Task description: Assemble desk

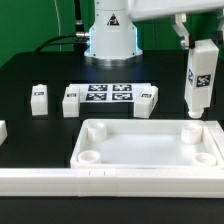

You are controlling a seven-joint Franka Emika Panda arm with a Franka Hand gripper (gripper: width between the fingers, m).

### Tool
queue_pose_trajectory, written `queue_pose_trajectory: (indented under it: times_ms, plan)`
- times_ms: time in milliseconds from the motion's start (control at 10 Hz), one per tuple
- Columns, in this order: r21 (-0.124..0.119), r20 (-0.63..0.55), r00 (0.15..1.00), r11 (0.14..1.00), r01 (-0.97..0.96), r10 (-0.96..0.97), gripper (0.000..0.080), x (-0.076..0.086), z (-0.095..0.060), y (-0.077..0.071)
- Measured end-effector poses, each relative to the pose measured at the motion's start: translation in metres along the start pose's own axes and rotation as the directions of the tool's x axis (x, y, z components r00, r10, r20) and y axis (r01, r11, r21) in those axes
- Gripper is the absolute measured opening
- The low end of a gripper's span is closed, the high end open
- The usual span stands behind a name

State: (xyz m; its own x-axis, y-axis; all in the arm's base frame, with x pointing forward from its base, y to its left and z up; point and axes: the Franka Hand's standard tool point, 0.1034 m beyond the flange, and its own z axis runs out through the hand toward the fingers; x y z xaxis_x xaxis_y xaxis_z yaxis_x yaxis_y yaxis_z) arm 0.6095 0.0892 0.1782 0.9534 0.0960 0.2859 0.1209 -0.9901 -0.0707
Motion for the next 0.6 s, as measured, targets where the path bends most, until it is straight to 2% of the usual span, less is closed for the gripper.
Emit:
queue_pose_trajectory:
  times_ms: [100,300,400,600]
  plan:
    - [0.000,0.006,1.000,1.000,0.007,-0.007,0.0284,0.006,0.000,0.005]
    - [0.002,0.009,1.000,1.000,0.011,-0.011,0.0284,0.003,0.002,0.002]
    - [-0.001,0.007,0.999,0.999,0.034,-0.034,0.0284,0.006,0.004,0.004]
    - [-0.004,-0.029,0.997,0.998,0.070,-0.070,0.0284,0.044,0.016,0.013]
